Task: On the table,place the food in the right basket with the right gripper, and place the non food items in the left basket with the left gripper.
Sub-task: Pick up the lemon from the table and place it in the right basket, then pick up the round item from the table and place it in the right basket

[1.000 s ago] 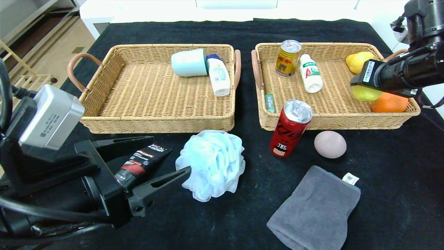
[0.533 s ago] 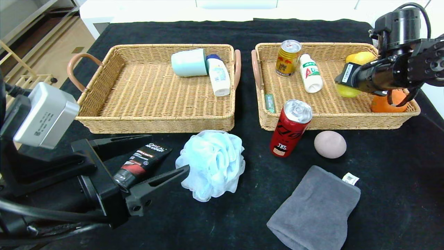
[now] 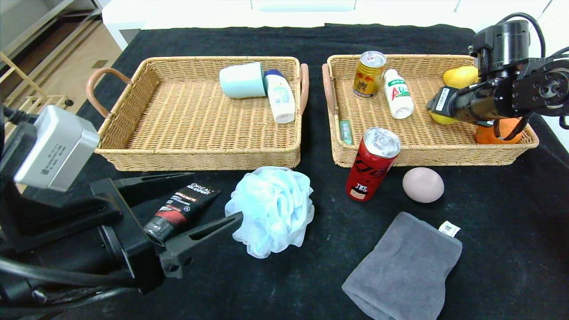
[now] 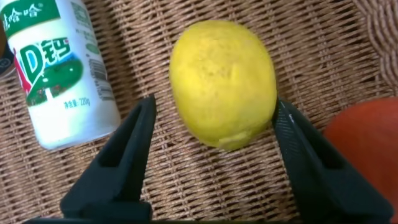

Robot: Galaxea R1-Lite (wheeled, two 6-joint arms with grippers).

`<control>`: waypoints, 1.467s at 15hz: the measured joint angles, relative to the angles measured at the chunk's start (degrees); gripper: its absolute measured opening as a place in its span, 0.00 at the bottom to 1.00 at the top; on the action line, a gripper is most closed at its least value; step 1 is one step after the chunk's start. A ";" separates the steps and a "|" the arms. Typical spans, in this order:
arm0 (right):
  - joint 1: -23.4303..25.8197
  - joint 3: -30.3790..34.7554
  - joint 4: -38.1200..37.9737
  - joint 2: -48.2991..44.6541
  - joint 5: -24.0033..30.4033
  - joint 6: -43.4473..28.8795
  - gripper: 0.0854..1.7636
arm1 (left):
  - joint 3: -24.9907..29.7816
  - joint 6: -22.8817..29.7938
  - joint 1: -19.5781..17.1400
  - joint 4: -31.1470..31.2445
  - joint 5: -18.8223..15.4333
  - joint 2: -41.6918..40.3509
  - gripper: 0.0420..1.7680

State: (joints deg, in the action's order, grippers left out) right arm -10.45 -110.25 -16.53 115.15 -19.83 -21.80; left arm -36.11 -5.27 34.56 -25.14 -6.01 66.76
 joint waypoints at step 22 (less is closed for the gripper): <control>-16.70 22.49 -11.33 -21.11 -6.75 -3.58 0.95 | 0.34 -1.71 -0.02 -0.02 -0.11 -1.88 0.97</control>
State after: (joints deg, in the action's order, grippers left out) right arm -27.15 -87.76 -27.86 94.04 -26.59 -25.38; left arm -35.77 -6.97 34.54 -25.16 -6.12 64.88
